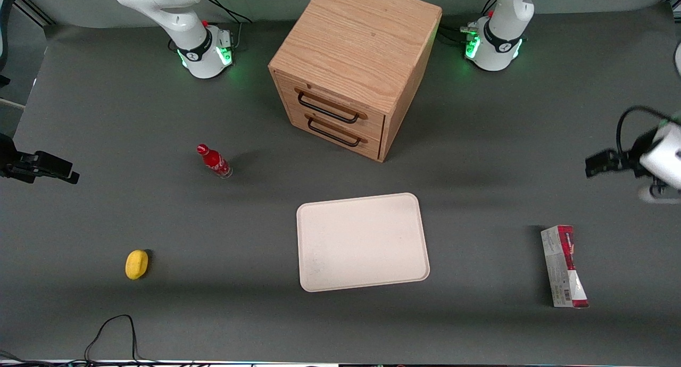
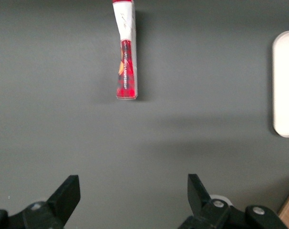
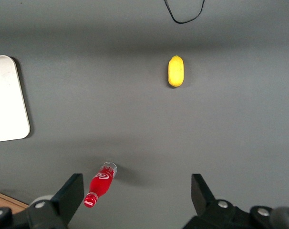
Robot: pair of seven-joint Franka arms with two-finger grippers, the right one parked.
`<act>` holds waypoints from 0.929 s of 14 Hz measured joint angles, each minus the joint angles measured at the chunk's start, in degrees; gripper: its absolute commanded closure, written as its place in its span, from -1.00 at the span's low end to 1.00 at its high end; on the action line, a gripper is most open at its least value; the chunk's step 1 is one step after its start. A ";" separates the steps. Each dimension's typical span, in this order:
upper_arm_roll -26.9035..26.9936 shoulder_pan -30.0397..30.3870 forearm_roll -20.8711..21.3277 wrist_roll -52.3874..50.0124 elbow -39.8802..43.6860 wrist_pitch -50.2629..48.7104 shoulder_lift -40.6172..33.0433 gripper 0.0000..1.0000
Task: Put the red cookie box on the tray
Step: 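Move the left gripper down over the red-and-white cookie box, then close the left gripper on the cookie box's narrow end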
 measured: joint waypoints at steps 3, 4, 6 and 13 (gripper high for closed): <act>2.62 0.19 0.07 0.33 4.84 7.92 10.97 -1.00; 3.61 0.22 0.05 1.12 6.11 10.39 14.30 -1.00; 4.34 0.22 0.01 1.91 9.28 13.65 20.07 -1.00; 5.06 0.09 -6.06 1.91 15.02 24.28 32.76 -0.99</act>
